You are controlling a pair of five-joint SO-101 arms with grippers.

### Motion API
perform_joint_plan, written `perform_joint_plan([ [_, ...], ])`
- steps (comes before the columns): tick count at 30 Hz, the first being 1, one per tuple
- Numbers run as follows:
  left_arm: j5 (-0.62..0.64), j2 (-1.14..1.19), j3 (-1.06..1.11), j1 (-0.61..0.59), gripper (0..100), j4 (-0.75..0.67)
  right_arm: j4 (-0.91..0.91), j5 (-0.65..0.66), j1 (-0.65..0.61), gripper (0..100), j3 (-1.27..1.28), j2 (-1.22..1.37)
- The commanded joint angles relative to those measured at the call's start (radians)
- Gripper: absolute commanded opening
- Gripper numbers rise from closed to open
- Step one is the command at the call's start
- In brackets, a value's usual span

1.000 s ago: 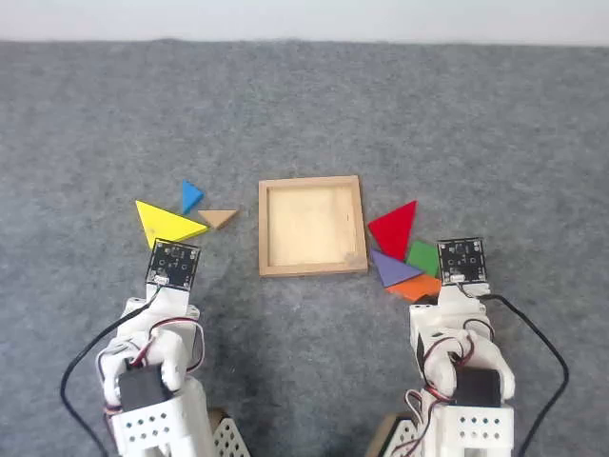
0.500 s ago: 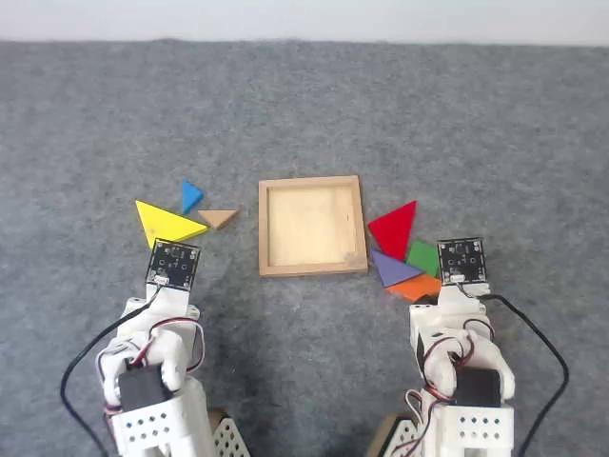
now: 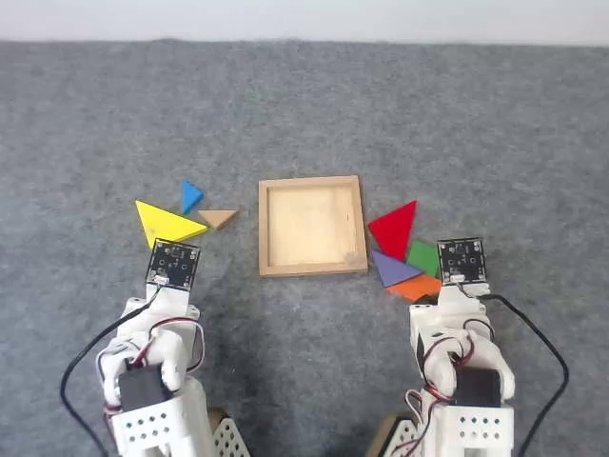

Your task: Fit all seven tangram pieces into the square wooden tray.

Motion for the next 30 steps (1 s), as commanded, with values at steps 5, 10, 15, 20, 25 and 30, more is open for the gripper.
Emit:
perform_joint_plan([
  [5,0.009,-0.020,-0.013,0.006,2,0.005,-0.013,-0.006,0.015,0.8,0.018,0.001],
  [10,0.009,-0.020,-0.013,0.006,2,0.005,-0.013,-0.006,0.015,0.8,0.018,0.001],
  [15,0.009,-0.020,-0.013,0.006,2,0.005,-0.013,-0.008,0.015,0.8,0.018,0.004],
  [20,0.009,-0.020,-0.013,0.006,2,0.005,0.050,-0.011,0.012,0.8,0.018,0.001],
  [25,0.009,-0.020,-0.013,0.006,2,0.005,0.041,-0.006,-0.038,0.9,0.018,0.001],
  [30,0.009,-0.020,-0.013,0.006,2,0.005,0.022,0.087,-0.091,0.9,-0.037,-0.001],
])
